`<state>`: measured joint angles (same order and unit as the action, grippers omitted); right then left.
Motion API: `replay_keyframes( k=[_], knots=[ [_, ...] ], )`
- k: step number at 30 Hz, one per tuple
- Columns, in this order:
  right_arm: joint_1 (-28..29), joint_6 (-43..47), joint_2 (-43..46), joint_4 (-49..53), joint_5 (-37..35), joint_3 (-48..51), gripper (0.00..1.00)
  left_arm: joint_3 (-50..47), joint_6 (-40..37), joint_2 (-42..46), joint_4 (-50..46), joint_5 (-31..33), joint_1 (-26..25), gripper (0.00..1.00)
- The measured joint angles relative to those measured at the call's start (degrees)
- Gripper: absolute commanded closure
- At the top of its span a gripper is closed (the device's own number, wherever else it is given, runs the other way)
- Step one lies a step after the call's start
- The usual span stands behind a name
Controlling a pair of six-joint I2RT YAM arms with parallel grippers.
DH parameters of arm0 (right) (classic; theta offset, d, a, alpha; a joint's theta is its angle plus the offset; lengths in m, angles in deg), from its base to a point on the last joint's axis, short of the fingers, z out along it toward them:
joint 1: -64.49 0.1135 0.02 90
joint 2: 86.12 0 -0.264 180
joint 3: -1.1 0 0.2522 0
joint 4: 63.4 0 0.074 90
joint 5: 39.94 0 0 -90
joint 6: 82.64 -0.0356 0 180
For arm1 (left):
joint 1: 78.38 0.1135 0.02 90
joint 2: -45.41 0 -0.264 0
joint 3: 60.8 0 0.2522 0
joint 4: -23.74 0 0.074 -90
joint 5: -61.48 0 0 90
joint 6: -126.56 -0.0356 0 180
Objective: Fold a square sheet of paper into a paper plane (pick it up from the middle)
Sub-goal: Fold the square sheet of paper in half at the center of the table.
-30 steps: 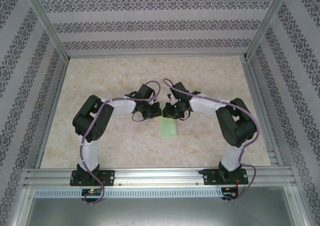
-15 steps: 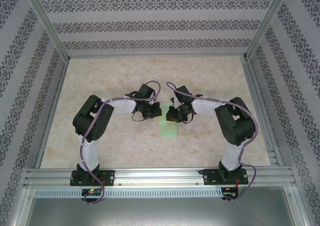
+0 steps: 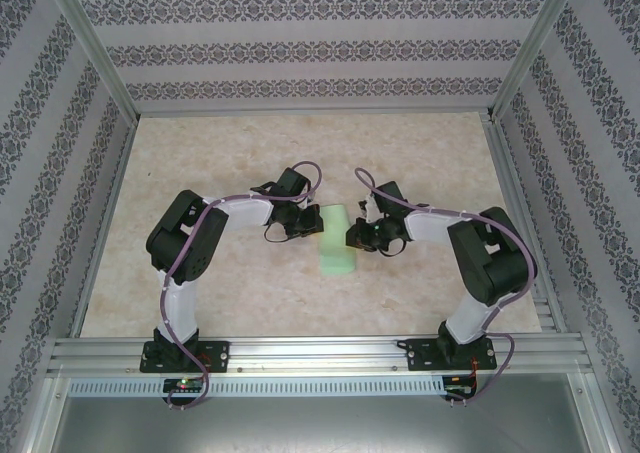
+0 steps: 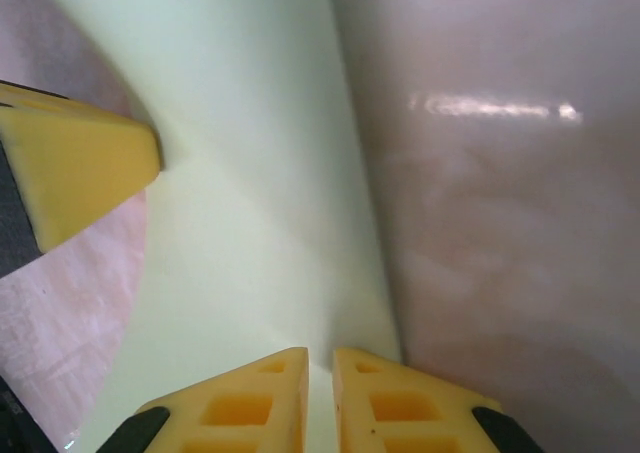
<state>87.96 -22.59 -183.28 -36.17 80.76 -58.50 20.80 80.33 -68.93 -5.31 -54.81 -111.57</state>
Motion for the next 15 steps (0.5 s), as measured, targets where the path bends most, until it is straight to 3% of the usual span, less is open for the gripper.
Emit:
replay_keyframes(
  k=[6, 15],
  knots=[
    [-0.1, -2.7, 3.6, -1.4, 0.0, -2.1, 0.84, 0.1, 0.0, 0.0, -0.1, 0.0, 0.0, 1.0],
    [2.4, -6.3, -6.5, -7.4, 0.2, -8.2, 0.92, 0.5, 0.0, -0.1, -0.7, 0.0, 0.0, 1.0]
  ],
)
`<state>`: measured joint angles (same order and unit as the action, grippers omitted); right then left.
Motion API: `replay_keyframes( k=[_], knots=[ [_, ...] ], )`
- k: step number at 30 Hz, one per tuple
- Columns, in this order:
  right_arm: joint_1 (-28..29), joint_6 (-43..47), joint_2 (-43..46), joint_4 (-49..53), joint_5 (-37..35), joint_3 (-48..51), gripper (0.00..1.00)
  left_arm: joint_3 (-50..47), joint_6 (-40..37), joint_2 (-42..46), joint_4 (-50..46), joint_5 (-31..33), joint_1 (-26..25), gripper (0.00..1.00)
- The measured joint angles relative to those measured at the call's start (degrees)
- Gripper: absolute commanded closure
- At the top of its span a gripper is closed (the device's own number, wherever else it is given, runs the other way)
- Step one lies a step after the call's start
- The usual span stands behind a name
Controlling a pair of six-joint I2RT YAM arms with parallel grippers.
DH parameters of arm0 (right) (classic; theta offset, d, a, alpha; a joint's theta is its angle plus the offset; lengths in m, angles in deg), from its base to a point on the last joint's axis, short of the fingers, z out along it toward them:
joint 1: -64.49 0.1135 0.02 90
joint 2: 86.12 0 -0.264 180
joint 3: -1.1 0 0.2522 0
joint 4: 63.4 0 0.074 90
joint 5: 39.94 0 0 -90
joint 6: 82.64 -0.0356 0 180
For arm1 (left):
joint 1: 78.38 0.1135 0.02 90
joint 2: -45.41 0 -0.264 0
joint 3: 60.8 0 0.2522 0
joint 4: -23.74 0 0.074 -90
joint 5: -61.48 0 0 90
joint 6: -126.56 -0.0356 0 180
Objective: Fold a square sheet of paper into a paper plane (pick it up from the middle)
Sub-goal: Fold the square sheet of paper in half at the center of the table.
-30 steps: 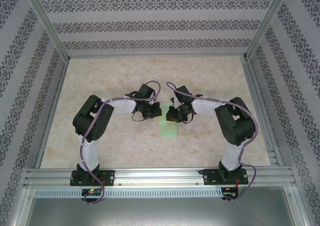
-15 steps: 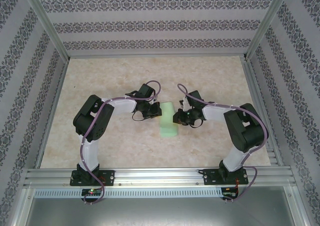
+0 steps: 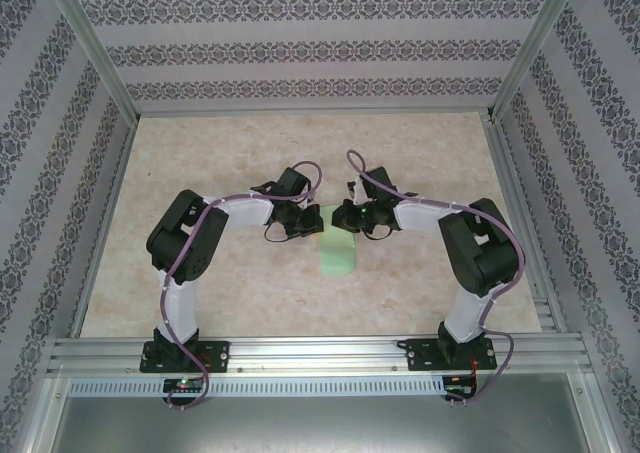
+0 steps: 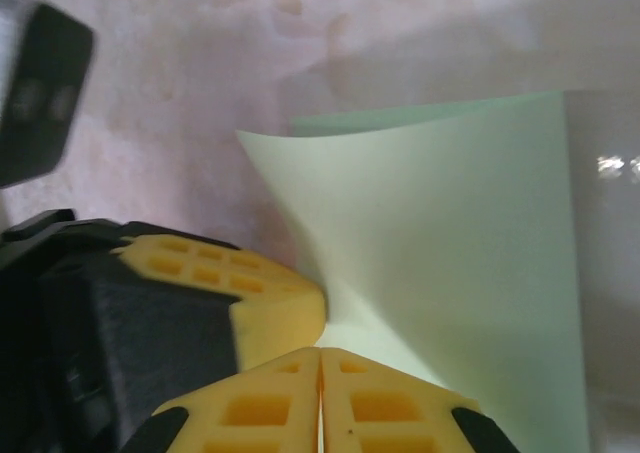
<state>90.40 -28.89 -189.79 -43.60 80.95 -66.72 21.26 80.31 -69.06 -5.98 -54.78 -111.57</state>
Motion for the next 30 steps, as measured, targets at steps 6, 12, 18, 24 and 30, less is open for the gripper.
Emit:
replay_keyframes(
  k=[6, 12, 18, 24, 30],
  knots=[
    [-0.6, -0.4, -3.0, -2.4, 0.1, 1.6, 0.93, 0.2, 0.0, -0.1, -0.3, 0.0, 0.0, 1.0],
    [-4.4, -1.1, -0.5, -8.8, 2.3, 8.0, 0.93, 0.2, 0.0, -0.1, -0.4, 0.2, -0.2, 1.0],
    [-8.7, -1.2, 3.0, -6.6, 0.2, 10.0, 0.93, 0.3, -0.3, -0.1, -0.5, 0.4, -0.2, 1.0],
    [-4.7, -1.4, 5.6, -5.1, -1.3, 6.5, 0.93, 0.4, -0.4, -0.1, -0.6, 0.4, -0.2, 1.0],
    [-0.8, -2.2, 1.1, -6.2, -1.4, 1.4, 0.93, 0.4, -0.4, -0.1, -0.6, 0.5, -0.3, 1.0]
  ],
)
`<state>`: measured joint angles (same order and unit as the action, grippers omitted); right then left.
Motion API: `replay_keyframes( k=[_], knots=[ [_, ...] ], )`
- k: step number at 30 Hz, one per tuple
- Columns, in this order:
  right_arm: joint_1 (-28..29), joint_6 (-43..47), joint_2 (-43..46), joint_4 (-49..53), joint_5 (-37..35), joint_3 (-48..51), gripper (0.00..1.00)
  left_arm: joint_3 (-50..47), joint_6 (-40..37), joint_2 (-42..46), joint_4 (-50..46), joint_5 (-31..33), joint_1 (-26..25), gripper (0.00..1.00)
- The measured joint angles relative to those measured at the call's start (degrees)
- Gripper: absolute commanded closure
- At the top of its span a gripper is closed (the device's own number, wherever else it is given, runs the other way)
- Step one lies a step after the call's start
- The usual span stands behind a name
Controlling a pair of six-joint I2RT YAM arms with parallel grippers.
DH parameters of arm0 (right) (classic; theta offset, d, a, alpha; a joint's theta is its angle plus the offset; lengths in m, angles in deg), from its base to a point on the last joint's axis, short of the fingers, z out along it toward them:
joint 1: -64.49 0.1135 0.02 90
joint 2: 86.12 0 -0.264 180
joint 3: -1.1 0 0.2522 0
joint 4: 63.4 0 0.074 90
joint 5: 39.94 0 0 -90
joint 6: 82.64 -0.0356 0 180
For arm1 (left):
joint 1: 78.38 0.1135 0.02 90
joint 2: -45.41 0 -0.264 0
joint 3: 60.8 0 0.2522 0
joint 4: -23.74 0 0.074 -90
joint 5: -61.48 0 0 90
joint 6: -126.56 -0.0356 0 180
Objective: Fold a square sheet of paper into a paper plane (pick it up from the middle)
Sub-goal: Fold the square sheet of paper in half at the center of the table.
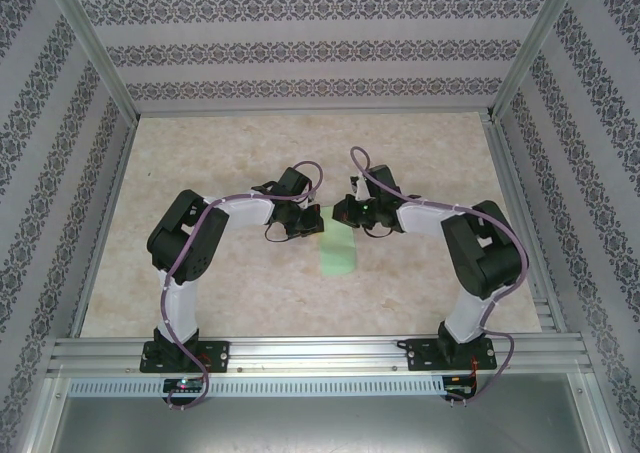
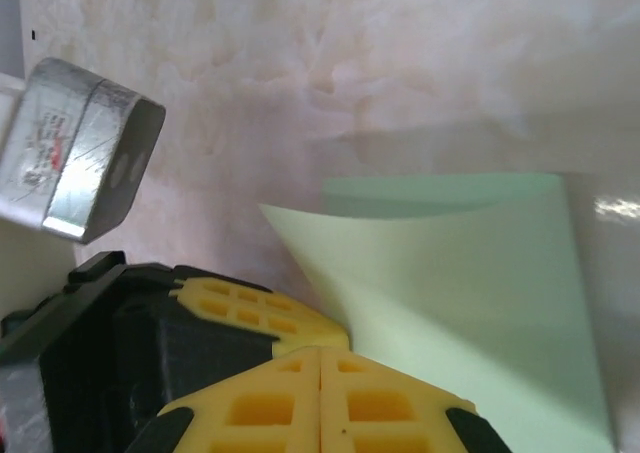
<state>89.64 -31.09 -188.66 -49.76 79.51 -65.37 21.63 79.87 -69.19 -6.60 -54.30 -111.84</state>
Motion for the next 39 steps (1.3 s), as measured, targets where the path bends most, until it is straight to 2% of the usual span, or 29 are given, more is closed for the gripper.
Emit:
replay_keyframes(
  k=[7, 16, 24, 31, 39],
  knots=[
    [-0.6, -1.1, -6.1, -0.5, -0.9, -1.0, 0.94, 0.0, 0.0, 0.0, 0.0, 0.1, 0.0, 1.0],
    [-5.0, -5.0, -6.1, -6.2, -0.3, 1.5, 0.94, -0.2, 0.0, 0.0, 0.0, 0.1, 0.0, 1.0],
    [-6.9, -5.6, -4.3, -6.2, -3.1, 1.6, 0.93, -0.2, 0.0, 0.0, 0.0, 0.1, 0.0, 1.0],
    [-5.4, -5.4, -0.6, -6.3, -3.4, 1.3, 0.93, -0.1, 0.0, 0.0, 0.0, 0.1, 0.0, 1.0],
    [-2.7, -5.6, -6.7, -6.2, -2.6, -1.7, 0.93, -0.2, 0.0, 0.0, 0.0, 0.1, 0.0, 1.0]
  ],
)
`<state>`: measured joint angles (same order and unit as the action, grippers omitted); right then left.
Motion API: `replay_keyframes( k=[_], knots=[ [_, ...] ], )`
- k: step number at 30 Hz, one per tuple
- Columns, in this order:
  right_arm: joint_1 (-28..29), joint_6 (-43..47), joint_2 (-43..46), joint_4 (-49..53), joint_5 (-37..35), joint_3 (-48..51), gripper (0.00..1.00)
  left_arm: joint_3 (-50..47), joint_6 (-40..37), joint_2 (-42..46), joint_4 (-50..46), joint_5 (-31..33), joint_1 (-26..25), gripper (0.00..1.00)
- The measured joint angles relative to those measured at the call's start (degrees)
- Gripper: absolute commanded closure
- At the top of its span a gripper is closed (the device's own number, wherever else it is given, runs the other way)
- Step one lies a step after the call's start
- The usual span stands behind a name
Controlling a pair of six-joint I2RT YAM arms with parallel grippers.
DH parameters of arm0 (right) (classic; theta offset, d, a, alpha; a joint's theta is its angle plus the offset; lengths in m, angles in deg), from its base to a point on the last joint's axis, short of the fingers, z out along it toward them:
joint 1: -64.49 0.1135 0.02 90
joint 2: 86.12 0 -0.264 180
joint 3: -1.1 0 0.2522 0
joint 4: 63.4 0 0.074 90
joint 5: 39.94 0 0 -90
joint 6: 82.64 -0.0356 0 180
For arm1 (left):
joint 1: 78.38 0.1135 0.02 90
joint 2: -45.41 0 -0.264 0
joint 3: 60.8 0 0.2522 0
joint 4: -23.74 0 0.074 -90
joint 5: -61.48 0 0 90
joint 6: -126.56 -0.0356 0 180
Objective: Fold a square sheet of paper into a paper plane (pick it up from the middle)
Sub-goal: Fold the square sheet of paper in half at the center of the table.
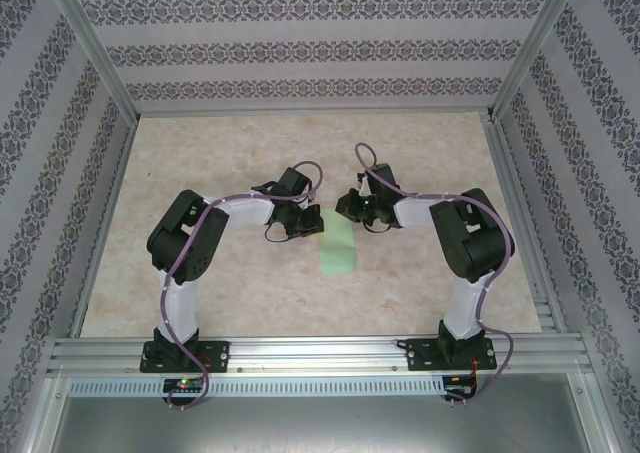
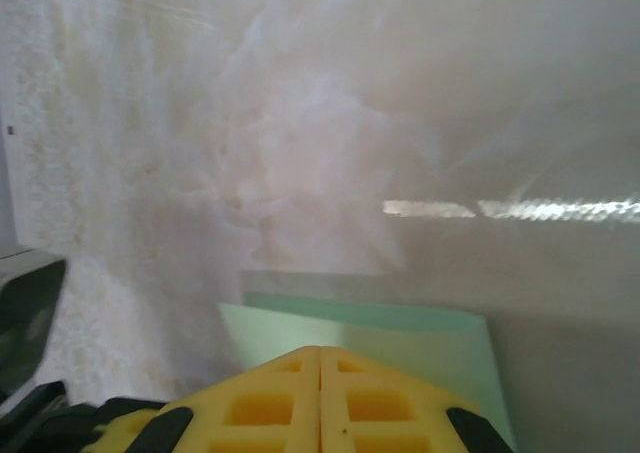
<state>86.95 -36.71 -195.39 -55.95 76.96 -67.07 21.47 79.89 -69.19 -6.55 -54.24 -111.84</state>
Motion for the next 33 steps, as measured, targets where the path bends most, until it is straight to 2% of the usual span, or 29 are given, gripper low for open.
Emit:
replay_keyframes(
  k=[10, 16, 22, 26, 33],
  knots=[
    [-3.6, -1.6, -1.7, 2.0, -0.3, -1.0, 0.92, 0.0, 0.0, 0.0, 0.0, 0.0, 0.0, 1.0],
    [-5.9, -1.3, 1.0, 4.1, -2.0, -0.4, 0.92, 0.0, 0.0, 0.0, 0.0, 0.0, 0.0, 1.0],
    [-0.3, -0.9, 8.4, 4.9, -2.2, 2.5, 0.92, 0.0, 0.0, 0.0, 0.0, 0.0, 0.0, 1.0],
    [3.4, -1.4, 8.8, 4.1, -1.5, 5.6, 0.92, 0.0, 0.0, 0.0, 0.0, 0.0, 0.0, 1.0],
    [2.8, -2.6, 7.1, 1.9, -1.3, 10.0, 0.93, 0.0, 0.0, 0.0, 0.0, 0.0, 0.0, 1.0]
  ],
)
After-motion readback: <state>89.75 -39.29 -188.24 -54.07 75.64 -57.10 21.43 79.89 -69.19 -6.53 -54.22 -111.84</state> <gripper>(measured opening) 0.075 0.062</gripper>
